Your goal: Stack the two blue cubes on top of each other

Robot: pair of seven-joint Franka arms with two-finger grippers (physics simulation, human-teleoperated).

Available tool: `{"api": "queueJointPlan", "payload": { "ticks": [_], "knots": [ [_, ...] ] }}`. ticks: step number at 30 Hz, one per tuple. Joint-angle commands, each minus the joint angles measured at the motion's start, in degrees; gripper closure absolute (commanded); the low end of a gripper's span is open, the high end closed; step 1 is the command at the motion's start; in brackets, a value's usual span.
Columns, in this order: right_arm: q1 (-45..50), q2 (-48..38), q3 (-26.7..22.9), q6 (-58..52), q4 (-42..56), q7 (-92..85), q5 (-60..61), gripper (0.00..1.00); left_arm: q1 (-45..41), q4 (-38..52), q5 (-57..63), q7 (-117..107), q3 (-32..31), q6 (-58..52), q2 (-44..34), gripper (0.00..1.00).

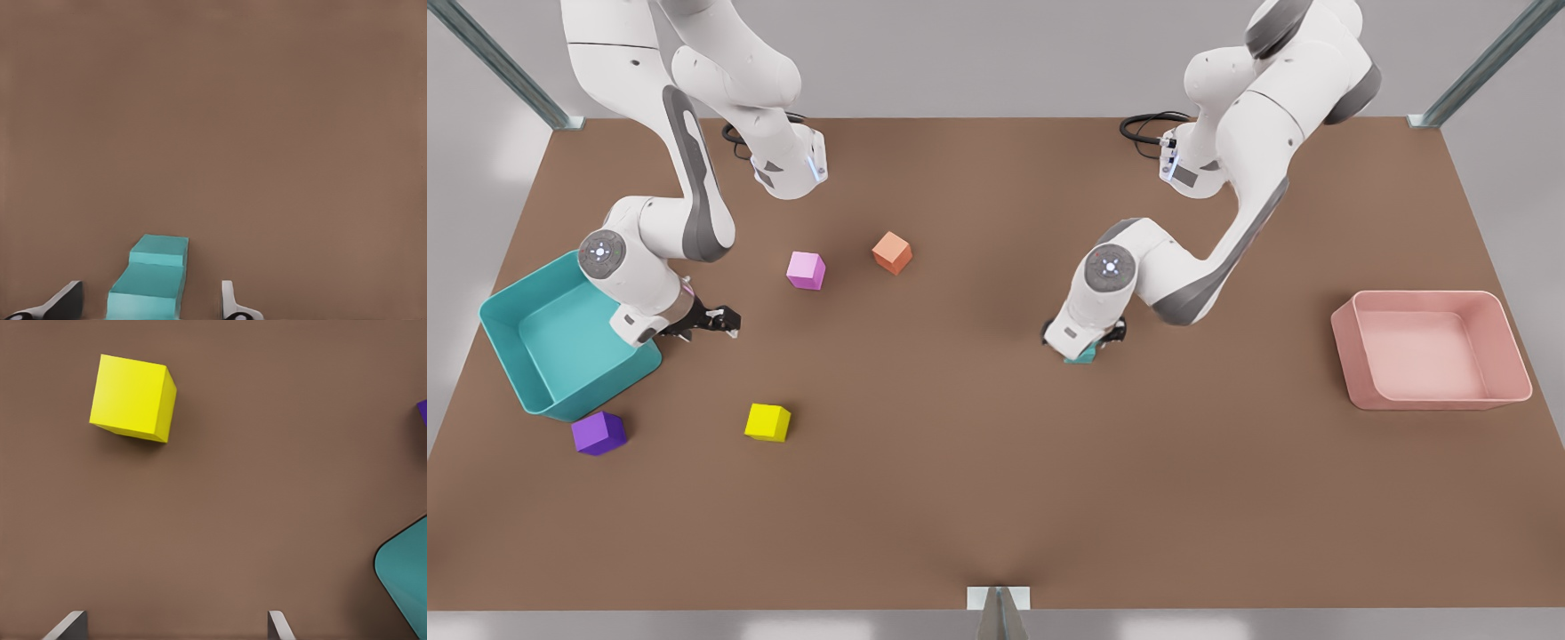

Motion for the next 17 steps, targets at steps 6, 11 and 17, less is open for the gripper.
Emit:
{"api": "queueJointPlan", "payload": {
  "ticks": [6,11,17],
  "knots": [
    [-0.3,0.2,0.0,-1.2,0.1,-0.2,0.1,0.0,4.5,25.9,0.3,19.6,0.9,-42.2,-0.3,0.0],
    [-0.2,0.2,0.1,-7.4,2.5,-0.1,0.1,0.0,-6.2,2.4,-24.5,43.7,38.4,-20.5,-27.7,0.0],
    [-0.2,0.2,2.6,-8.2,4.9,-0.1,0.1,0.0,-7.1,5.6,-24.4,43.7,38.4,-21.8,-24.4,0.0]
  ]
}}
